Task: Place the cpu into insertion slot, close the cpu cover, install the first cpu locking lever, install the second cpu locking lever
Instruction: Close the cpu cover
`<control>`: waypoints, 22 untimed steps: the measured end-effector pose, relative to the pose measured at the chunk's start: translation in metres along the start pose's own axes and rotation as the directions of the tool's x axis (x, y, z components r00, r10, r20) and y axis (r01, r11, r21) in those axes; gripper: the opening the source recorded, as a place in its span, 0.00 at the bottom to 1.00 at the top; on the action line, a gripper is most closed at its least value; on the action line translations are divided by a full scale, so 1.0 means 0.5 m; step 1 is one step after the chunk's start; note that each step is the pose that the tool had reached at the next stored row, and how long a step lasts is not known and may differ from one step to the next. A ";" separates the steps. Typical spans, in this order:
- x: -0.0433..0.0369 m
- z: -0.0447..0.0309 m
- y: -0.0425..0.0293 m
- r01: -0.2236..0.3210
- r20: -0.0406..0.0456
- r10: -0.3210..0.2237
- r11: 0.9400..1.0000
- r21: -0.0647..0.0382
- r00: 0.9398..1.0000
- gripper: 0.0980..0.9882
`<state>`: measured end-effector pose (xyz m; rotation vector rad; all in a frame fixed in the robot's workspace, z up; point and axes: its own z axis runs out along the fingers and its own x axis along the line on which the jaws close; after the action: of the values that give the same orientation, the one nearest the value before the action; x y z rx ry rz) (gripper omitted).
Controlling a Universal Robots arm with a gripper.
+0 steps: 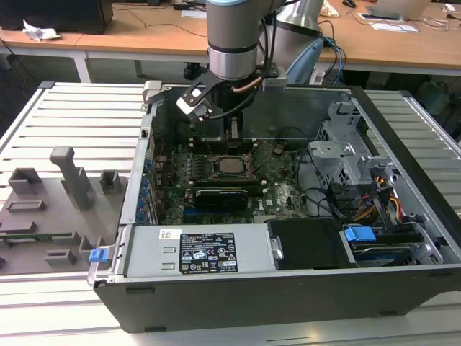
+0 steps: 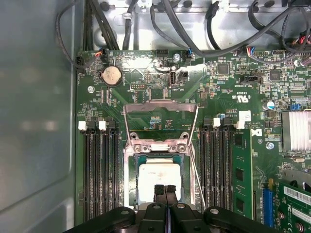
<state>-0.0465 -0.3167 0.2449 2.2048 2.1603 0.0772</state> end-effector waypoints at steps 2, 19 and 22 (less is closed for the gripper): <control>0.000 -0.001 0.000 0.000 0.000 0.000 1.000 0.000 1.000 0.01; 0.000 -0.007 0.001 -0.002 0.000 0.002 1.000 0.000 1.000 0.01; 0.000 -0.008 0.001 -0.002 0.001 0.002 1.000 0.001 1.000 0.01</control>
<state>-0.0465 -0.3168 0.2487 2.2068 2.1584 0.0758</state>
